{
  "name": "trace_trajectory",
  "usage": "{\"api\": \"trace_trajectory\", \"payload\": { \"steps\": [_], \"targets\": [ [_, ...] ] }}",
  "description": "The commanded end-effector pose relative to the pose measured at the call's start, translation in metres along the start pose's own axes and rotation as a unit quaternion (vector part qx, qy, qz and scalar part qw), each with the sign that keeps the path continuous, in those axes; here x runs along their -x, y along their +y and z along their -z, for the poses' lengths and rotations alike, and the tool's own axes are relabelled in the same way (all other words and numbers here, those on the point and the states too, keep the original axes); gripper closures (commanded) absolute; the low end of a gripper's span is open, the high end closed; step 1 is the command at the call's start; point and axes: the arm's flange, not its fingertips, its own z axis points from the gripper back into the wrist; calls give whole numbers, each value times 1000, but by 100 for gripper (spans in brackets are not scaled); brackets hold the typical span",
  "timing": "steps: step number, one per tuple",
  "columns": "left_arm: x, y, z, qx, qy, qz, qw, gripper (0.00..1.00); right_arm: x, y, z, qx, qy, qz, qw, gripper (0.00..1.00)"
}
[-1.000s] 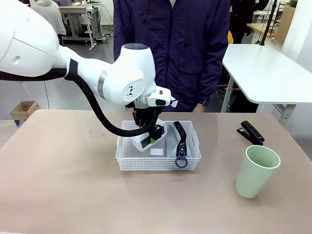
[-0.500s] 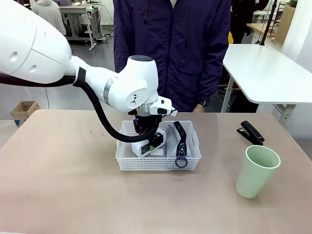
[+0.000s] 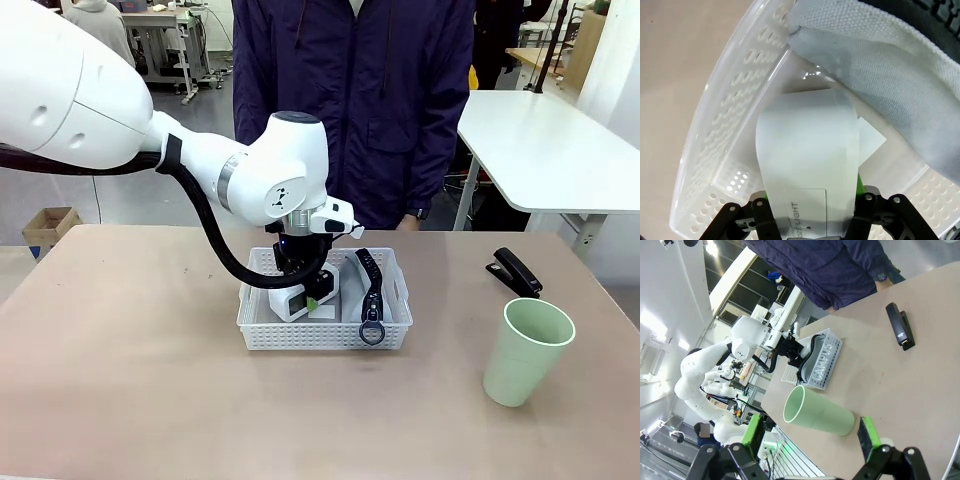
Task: Efficiently arrange items inside the basket to fit them all.
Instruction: Pick up the Digital clock and place it inside the Organizing basket.
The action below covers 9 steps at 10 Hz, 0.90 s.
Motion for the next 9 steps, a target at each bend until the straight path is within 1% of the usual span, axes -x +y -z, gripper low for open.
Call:
{"api": "trace_trajectory", "payload": {
  "steps": [1, 2, 4, 5, 6, 8, 9],
  "targets": [
    [-5, 0, 5, -18, 15, -5, 1000, 0, -3, 0, 0, -6, -9, -13, 1000, 0],
    [-4, 1, 4, -18, 14, -7, 1000, 0, -3, 0, 0, -6, -9, -13, 1000, 0],
    [8, -4, -4, -20, -7, -1, 1000, 0, -3, 0, 0, -6, -9, -13, 1000, 0],
    [19, -7, -11, -18, -23, 5, 1000, 0, -3, 0, 0, -6, -9, -13, 1000, 0],
    [37, -10, -22, -18, -42, -10, 999, 0, -3, 0, 0, -6, -9, -13, 1000, 0],
    [89, -22, -55, -10, -123, 9, 992, 0, -3, 0, 0, -6, -9, -13, 1000, 0],
    [123, -23, -74, -4, -173, 7, 985, 0, -3, 0, 0, -6, -9, -13, 1000, 0]
  ]
}}
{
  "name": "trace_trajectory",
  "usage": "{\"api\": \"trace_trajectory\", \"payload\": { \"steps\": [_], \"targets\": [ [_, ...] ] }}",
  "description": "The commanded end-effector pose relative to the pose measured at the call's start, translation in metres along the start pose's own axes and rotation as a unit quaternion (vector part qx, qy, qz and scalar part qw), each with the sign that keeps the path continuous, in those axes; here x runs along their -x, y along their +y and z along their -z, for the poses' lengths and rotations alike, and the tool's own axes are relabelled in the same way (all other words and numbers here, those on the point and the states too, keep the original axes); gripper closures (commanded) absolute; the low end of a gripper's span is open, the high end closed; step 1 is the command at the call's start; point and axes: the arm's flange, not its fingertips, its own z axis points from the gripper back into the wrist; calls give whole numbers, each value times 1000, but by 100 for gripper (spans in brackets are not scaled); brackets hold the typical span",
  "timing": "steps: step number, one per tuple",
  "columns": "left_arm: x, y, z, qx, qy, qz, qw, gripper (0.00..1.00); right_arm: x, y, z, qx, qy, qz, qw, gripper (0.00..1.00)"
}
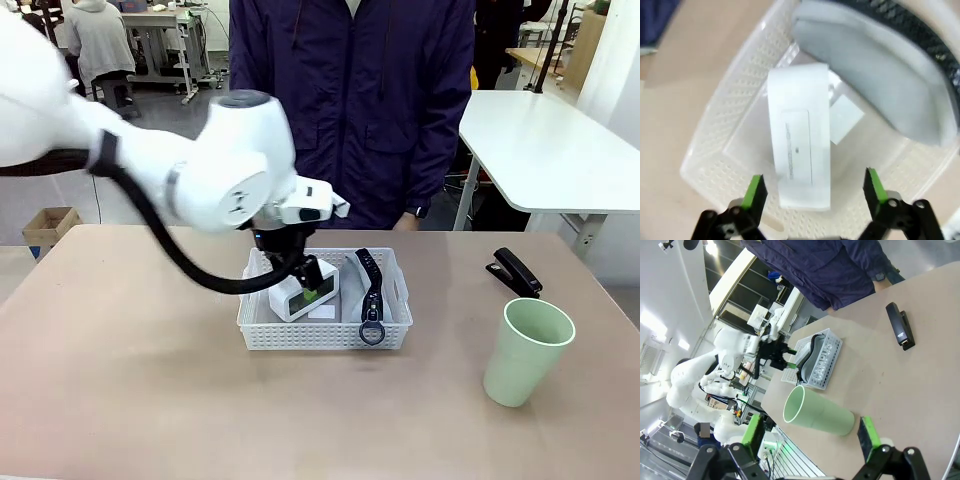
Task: Efficiently arrange items inside the basket to fit them all.
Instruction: Pick up the Digital clock and place it inside the Organizing basket.
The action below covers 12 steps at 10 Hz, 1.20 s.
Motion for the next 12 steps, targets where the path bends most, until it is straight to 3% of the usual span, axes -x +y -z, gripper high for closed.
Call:
{"api": "trace_trajectory", "payload": {
  "steps": [1, 4, 5, 8, 9, 10, 12],
  "targets": [
    [80, 7, -50, 64, -101, 28, 992, 0, -3, 0, 0, -6, -9, -14, 1000, 0],
    [172, 83, -125, 164, -201, -37, 965, 0, -3, 0, 0, -6, -9, -14, 1000, 0],
    [199, 107, -147, 214, -213, -44, 952, 0, -3, 0, 0, -6, -9, -14, 1000, 0],
    [275, 189, -146, 344, -182, -147, 909, 0, -3, 0, 0, -6, -9, -14, 1000, 0],
    [307, 219, -130, 401, -192, -188, 876, 0, -3, 0, 0, -6, -9, -14, 1000, 0],
    [341, 244, -114, 465, -232, -164, 838, 0, -3, 0, 0, -6, -9, -14, 1000, 0],
    [390, 273, -79, 512, -319, -192, 774, 0, -3, 0, 0, -6, -9, -14, 1000, 0]
  ]
}}
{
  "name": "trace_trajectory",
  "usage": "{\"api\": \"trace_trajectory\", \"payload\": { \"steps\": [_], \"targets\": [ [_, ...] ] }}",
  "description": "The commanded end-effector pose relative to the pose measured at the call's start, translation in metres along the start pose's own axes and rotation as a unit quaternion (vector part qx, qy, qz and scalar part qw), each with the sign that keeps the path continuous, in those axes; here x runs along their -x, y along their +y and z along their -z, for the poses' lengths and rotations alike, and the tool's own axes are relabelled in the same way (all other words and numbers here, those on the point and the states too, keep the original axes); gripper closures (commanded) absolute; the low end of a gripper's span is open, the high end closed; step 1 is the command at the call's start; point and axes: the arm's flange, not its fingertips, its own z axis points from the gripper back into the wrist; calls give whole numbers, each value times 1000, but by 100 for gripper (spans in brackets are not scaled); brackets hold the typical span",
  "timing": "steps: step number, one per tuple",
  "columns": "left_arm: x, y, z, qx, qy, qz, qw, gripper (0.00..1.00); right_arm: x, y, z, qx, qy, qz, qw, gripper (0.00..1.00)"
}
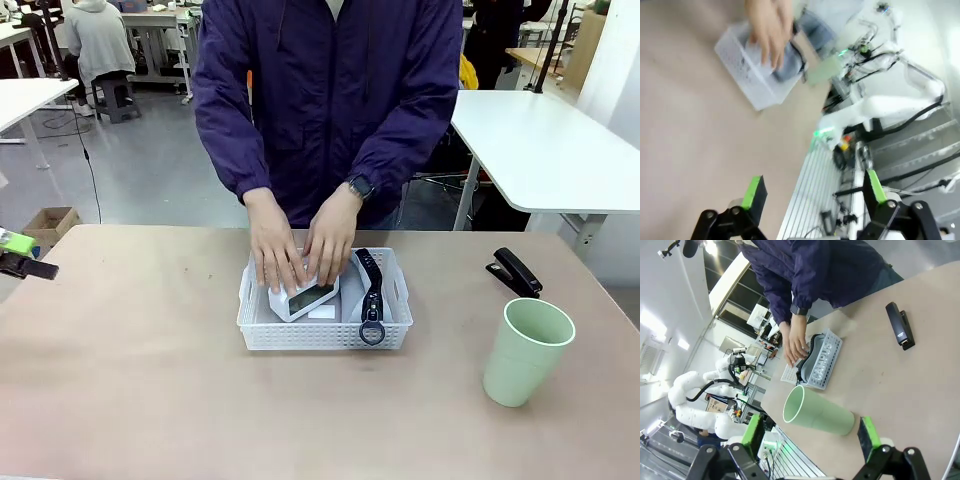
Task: Efficiently arrange items inside the basket to fit them all.
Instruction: Pick up the Digital clock and place it inside the Organizing basket.
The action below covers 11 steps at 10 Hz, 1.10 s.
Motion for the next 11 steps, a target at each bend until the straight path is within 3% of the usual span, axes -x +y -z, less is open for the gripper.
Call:
{"api": "trace_trajectory", "payload": {
  "steps": [1, 2, 3, 11],
  "targets": [
    [-2, 45, -20, 78, -63, 5, 995, 0, -2, 1, 0, -7, -10, -14, 1000, 0],
    [-1, 52, -19, 66, -55, -15, 996, 0, -2, 1, 0, -7, -10, -14, 1000, 0],
    [10, 24, -12, 39, -40, -3, 998, 0, -2, 1, 0, -7, -10, -14, 1000, 0],
    [10, 24, -12, 39, -40, -3, 998, 0, -2, 1, 0, -7, -10, -14, 1000, 0]
  ]
}}
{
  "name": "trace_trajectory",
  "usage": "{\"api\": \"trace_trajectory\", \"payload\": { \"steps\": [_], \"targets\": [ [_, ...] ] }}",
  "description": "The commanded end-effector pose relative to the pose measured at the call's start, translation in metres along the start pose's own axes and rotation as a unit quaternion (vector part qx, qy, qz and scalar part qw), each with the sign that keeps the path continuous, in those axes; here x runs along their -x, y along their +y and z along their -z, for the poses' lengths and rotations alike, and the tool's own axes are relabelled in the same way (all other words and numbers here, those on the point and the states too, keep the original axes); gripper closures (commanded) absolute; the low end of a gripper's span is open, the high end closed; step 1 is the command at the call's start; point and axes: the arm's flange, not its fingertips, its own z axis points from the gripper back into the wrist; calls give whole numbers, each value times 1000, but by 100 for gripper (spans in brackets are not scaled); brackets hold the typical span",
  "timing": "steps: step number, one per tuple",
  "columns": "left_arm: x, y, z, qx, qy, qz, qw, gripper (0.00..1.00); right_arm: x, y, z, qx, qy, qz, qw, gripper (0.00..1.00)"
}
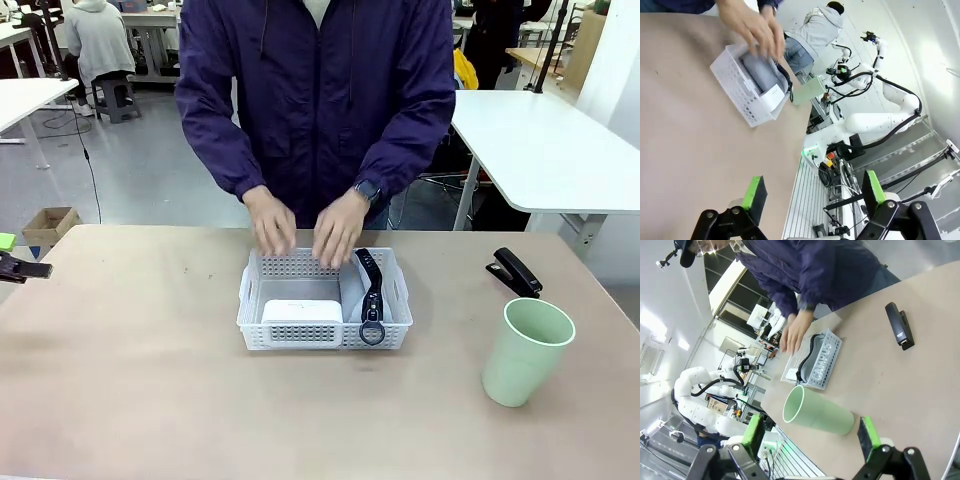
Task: Efficiently arrange items inside the basket to fit them all.
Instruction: Pick up the Digital clock and place it inside the Organizing basket, then pick up the Stapler and place it inside the Organizing basket.
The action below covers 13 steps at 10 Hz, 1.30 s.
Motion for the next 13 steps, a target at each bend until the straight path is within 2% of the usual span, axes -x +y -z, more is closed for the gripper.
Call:
{"api": "trace_trajectory", "payload": {
  "steps": [1, 13],
  "targets": [
    [2, -3, 2, -4, 0, -4, 1000, 0, -2, 1, 0, -7, -10, -14, 1000, 0],
    [2, -3, 2, -4, 0, -4, 1000, 0, 0, 0, 0, 0, 0, 0, 1000, 0]
  ]
}}
